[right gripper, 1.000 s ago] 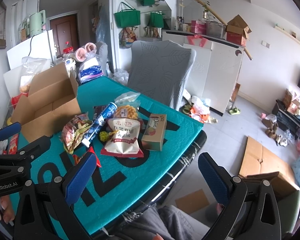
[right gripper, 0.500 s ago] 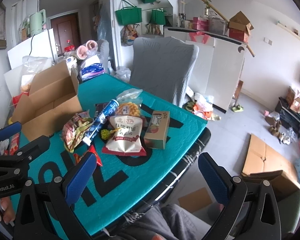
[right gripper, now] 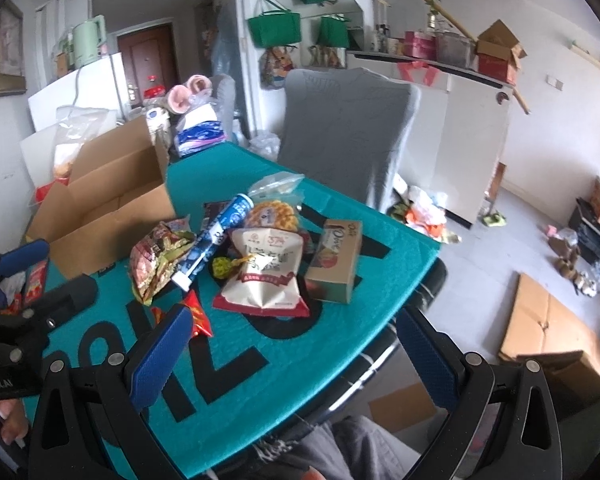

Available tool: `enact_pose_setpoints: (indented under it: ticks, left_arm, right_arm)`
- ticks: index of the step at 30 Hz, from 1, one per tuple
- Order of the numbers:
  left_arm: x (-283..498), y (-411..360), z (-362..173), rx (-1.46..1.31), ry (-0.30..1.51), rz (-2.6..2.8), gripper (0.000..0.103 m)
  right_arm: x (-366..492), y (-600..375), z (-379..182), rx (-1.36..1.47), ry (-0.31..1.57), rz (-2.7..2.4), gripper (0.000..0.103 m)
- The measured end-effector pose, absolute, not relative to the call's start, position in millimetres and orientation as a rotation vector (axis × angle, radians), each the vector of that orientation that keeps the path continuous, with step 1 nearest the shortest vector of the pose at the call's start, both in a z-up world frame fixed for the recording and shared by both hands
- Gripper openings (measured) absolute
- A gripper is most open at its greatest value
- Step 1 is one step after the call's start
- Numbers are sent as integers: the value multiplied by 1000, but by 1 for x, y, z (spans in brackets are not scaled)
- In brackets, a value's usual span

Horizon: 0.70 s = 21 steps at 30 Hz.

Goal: Organize snacks
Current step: 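Grasp the red-yellow chip packet with the left tool while the right tool grasps the Dove box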

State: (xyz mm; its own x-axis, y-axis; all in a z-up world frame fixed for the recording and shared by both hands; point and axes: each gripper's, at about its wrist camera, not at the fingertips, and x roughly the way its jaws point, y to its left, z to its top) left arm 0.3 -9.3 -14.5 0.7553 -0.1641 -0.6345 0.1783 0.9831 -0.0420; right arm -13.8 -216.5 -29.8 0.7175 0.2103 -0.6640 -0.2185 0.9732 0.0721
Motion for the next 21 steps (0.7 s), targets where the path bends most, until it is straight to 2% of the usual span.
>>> enact_pose_setpoints:
  ticks: [21]
  left_arm:
    - [47,-19,-90,-5,825,-173,103]
  right_arm:
    - [37,-220,-90,-52,800,333,103]
